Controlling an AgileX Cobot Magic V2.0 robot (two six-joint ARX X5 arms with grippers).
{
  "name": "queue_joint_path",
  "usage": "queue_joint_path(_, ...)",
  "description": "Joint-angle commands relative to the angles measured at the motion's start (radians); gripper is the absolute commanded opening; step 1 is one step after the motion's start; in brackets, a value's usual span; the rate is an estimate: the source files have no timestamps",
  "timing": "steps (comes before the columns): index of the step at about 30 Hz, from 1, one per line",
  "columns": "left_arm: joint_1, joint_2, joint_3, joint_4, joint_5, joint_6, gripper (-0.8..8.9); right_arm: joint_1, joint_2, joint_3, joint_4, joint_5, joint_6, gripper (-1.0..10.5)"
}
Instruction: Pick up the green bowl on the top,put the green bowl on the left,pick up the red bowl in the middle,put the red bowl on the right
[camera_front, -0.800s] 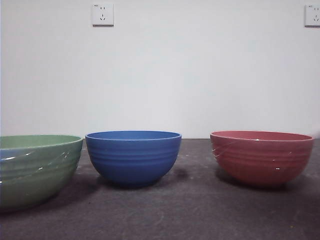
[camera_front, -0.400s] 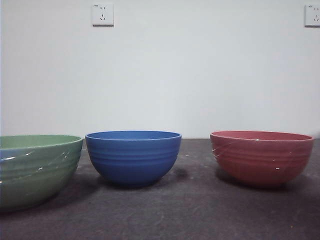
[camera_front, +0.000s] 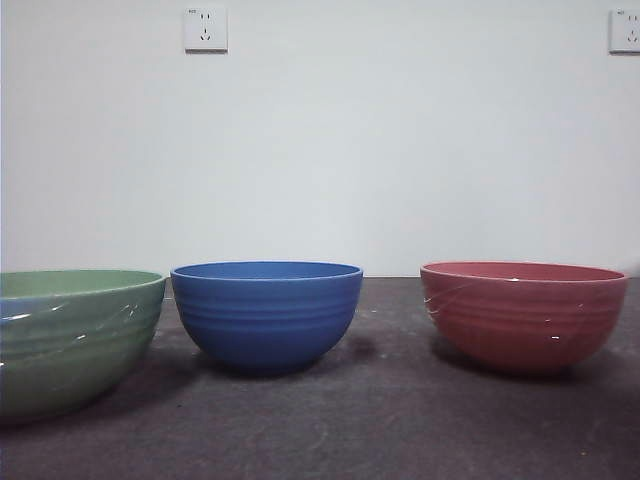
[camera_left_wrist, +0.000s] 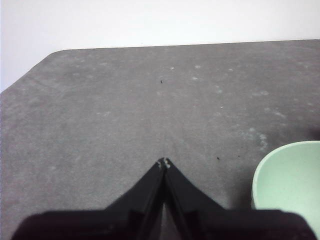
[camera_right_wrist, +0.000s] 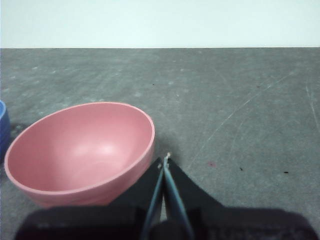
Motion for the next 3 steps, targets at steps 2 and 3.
queue_joint_path(2,0.003,-0.003,-0.014,0.001,0.002,-0.005,-0.04,0.000,0.000,-0.011,0.001,0.003,0.010,0.0)
queue_joint_path(3,0.003,-0.003,-0.014,0.001,0.002,-0.005,-0.04,0.000,0.000,-0.011,0.001,0.003,0.010,0.0)
